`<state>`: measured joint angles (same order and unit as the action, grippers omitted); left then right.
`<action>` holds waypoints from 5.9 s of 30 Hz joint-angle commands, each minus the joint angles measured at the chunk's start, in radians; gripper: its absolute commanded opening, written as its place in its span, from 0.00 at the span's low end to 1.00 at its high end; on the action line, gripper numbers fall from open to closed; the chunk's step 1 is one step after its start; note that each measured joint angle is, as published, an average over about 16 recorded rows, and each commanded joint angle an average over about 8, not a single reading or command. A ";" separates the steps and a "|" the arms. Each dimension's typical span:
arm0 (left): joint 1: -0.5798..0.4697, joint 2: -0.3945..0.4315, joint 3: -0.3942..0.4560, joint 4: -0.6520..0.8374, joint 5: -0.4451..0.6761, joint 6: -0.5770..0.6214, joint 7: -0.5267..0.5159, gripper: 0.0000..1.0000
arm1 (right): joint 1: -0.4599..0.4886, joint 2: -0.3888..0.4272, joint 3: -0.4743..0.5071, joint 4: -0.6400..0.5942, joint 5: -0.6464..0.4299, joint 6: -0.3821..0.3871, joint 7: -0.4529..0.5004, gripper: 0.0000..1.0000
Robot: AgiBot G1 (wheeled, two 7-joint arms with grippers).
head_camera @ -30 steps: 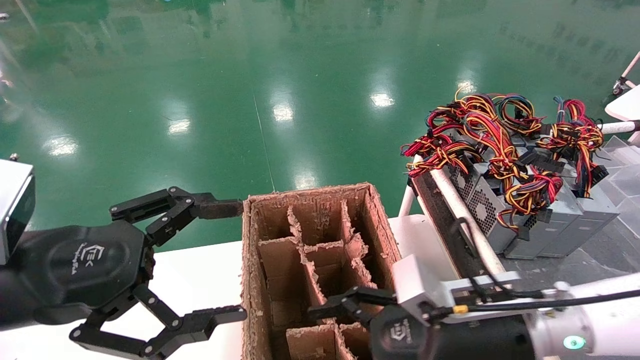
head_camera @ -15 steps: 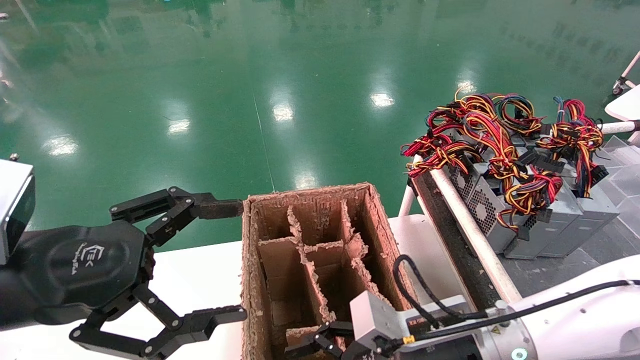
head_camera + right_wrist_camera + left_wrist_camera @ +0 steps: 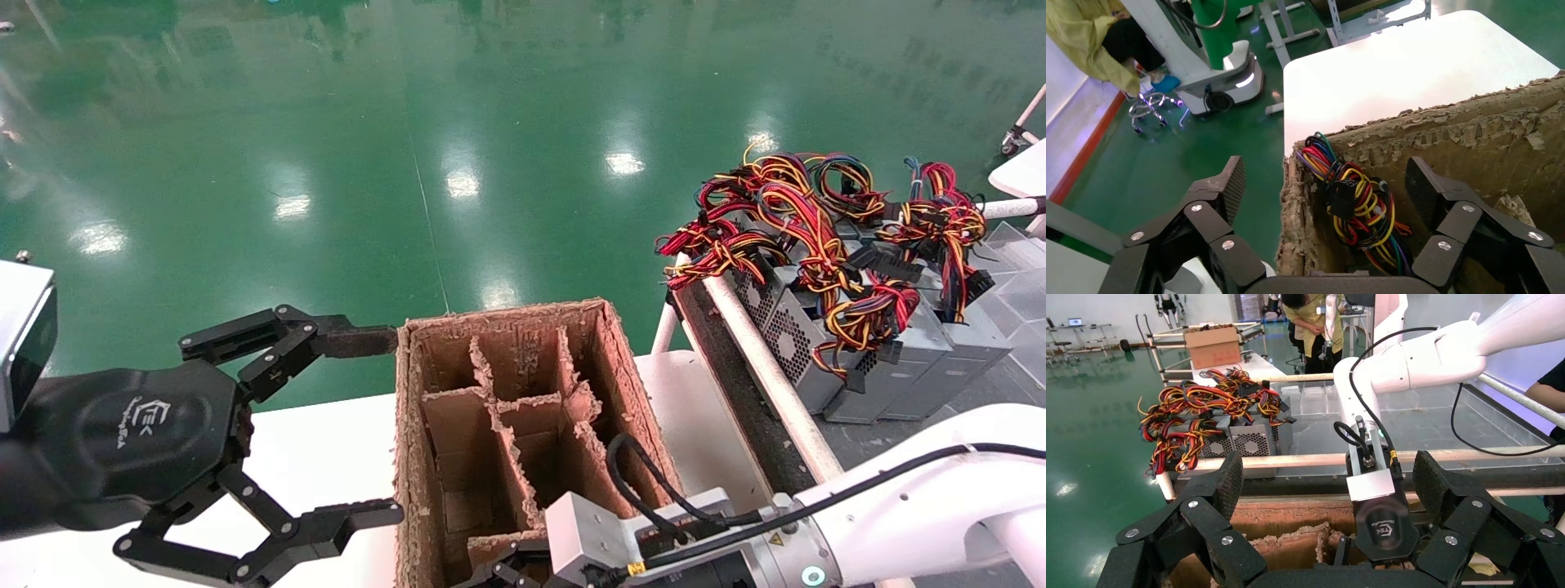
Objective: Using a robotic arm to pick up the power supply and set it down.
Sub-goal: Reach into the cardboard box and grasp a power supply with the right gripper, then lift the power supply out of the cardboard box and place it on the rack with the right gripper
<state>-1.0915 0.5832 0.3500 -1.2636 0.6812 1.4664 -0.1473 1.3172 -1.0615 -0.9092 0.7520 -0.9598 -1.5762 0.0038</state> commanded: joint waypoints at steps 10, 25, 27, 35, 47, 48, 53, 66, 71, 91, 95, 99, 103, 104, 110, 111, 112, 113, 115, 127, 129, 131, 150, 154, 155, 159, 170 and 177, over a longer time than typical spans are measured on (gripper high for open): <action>0.000 0.000 0.000 0.000 0.000 0.000 0.000 1.00 | 0.028 -0.028 -0.042 -0.057 0.017 0.003 -0.056 0.00; 0.000 0.000 0.000 0.000 0.000 0.000 0.000 1.00 | 0.040 -0.040 -0.093 -0.117 0.059 0.000 -0.098 0.00; 0.000 0.000 0.000 0.000 0.000 0.000 0.000 1.00 | 0.042 -0.041 -0.099 -0.121 0.067 -0.001 -0.103 0.00; 0.000 0.000 0.000 0.000 0.000 0.000 0.000 1.00 | 0.044 -0.044 -0.126 -0.136 0.093 0.000 -0.118 0.00; 0.000 0.000 0.001 0.000 0.000 0.000 0.000 1.00 | 0.043 -0.032 -0.142 -0.153 0.147 0.004 -0.155 0.00; 0.000 0.000 0.001 0.000 0.000 0.000 0.000 1.00 | 0.043 -0.029 -0.142 -0.152 0.153 0.004 -0.160 0.00; 0.000 0.000 0.001 0.000 0.000 0.000 0.000 1.00 | 0.047 -0.008 -0.135 -0.137 0.182 0.006 -0.180 0.00; 0.000 0.000 0.001 0.000 -0.001 0.000 0.000 1.00 | 0.071 0.062 -0.101 -0.053 0.247 0.029 -0.210 0.00; 0.000 0.000 0.001 0.000 -0.001 0.000 0.000 1.00 | 0.071 0.090 -0.079 -0.016 0.276 0.046 -0.220 0.00; 0.000 0.000 0.001 0.000 -0.001 0.000 0.001 1.00 | 0.128 0.200 0.002 0.160 0.353 0.098 -0.211 0.00; 0.000 0.000 0.001 0.000 -0.001 0.000 0.001 1.00 | 0.143 0.249 0.023 0.209 0.362 0.127 -0.201 0.00; 0.000 0.000 0.001 0.000 -0.001 0.000 0.001 1.00 | 0.152 0.308 0.045 0.256 0.371 0.158 -0.190 0.00; 0.000 0.000 0.001 0.000 -0.001 0.000 0.001 1.00 | 0.159 0.356 0.063 0.290 0.382 0.181 -0.176 0.00; 0.000 0.000 0.001 0.000 -0.001 0.000 0.001 1.00 | 0.160 0.364 0.066 0.295 0.385 0.185 -0.173 0.00; 0.000 0.000 0.001 0.000 -0.001 0.000 0.001 1.00 | 0.160 0.386 0.076 0.301 0.402 0.189 -0.161 0.00; 0.000 0.000 0.001 0.000 -0.001 -0.001 0.001 1.00 | 0.161 0.387 0.078 0.299 0.404 0.189 -0.161 0.00; 0.000 0.000 0.001 0.000 -0.001 -0.001 0.001 1.00 | 0.163 0.388 0.079 0.297 0.405 0.188 -0.161 0.00; 0.000 0.000 0.001 0.000 -0.001 -0.001 0.001 1.00 | 0.166 0.389 0.081 0.295 0.407 0.186 -0.161 0.00; 0.000 -0.001 0.001 0.000 -0.001 -0.001 0.001 1.00 | 0.175 0.389 0.084 0.289 0.409 0.183 -0.160 0.00; 0.000 -0.001 0.001 0.000 -0.001 -0.001 0.001 1.00 | 0.268 0.399 0.102 0.216 0.399 0.138 -0.146 0.00; 0.000 -0.001 0.001 0.000 -0.001 -0.001 0.001 1.00 | 0.289 0.411 0.106 0.208 0.392 0.132 -0.143 0.00; 0.000 -0.001 0.002 0.000 -0.001 -0.001 0.001 1.00 | 0.310 0.428 0.111 0.206 0.385 0.127 -0.137 0.00; 0.000 -0.001 0.002 0.000 -0.001 -0.001 0.001 1.00 | 0.210 0.773 0.170 0.357 0.496 0.217 -0.102 0.00; 0.000 -0.001 0.002 0.000 -0.001 -0.001 0.001 1.00 | 0.141 0.853 0.170 0.372 0.556 0.243 -0.135 0.00; 0.000 -0.001 0.002 0.000 -0.001 -0.001 0.001 1.00 | 0.122 0.871 0.168 0.371 0.573 0.247 -0.146 0.00; 0.000 -0.001 0.002 0.000 -0.001 -0.001 0.001 1.00 | 0.051 0.930 0.152 0.346 0.640 0.256 -0.199 0.00; 0.000 -0.001 0.002 0.000 -0.001 -0.001 0.001 1.00 | -0.079 1.015 0.097 0.204 0.807 0.217 -0.347 0.00; -0.001 -0.001 0.002 0.000 -0.001 -0.001 0.001 1.00 | -0.120 1.039 0.069 0.122 0.858 0.189 -0.397 0.00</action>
<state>-1.0920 0.5824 0.3520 -1.2636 0.6799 1.4656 -0.1463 1.1998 -0.0254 -0.8396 0.8783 -0.1042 -1.3870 -0.3892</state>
